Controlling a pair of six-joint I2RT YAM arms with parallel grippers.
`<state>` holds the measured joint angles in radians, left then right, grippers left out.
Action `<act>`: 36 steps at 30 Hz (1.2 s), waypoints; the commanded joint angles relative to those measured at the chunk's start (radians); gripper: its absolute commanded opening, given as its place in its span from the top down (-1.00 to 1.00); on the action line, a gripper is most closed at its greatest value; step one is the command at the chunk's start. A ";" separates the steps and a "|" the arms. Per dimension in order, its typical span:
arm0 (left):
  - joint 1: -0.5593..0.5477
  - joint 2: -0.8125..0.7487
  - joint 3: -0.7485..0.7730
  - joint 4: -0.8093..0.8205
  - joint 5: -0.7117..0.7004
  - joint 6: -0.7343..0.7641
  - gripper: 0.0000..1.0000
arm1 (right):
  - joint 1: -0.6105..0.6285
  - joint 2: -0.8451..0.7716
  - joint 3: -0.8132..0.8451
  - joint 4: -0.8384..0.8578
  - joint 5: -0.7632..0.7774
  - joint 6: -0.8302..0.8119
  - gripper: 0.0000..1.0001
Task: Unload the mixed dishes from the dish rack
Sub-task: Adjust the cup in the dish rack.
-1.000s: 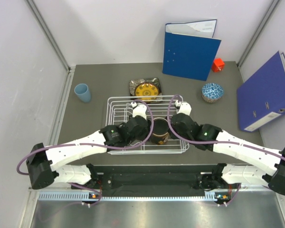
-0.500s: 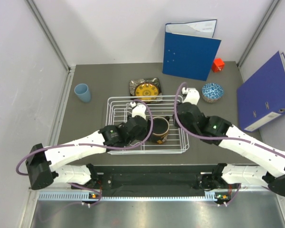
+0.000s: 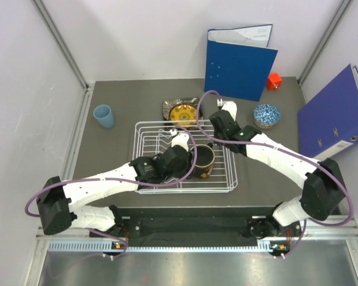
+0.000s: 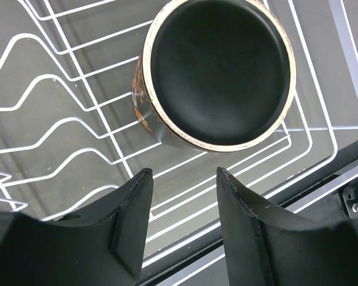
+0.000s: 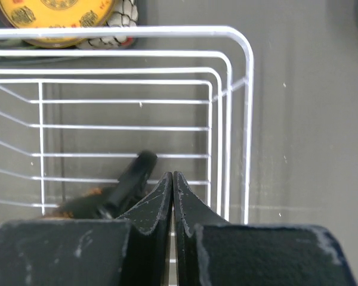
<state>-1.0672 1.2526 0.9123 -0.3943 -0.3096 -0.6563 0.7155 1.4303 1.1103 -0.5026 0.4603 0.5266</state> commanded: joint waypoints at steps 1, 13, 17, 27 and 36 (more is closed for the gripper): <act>-0.005 -0.048 0.016 0.031 -0.002 -0.003 -0.03 | -0.014 0.028 0.114 0.088 -0.025 -0.051 1.00; -0.010 -0.015 -0.013 0.104 0.118 -0.011 0.07 | -0.024 0.179 0.154 0.139 -0.133 -0.059 1.00; -0.011 0.027 -0.013 0.129 0.142 -0.005 0.08 | -0.024 0.193 0.120 0.159 -0.170 -0.050 1.00; -0.008 0.105 -0.015 0.161 0.121 0.018 0.06 | -0.021 0.136 -0.012 0.180 -0.227 -0.053 1.00; 0.016 0.120 0.000 0.144 0.020 0.029 -0.07 | -0.013 0.013 -0.124 0.167 -0.221 -0.039 1.00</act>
<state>-1.0744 1.3685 0.9031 -0.3000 -0.1913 -0.6491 0.6907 1.5181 1.0214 -0.3206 0.2615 0.4759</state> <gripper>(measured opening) 0.528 0.003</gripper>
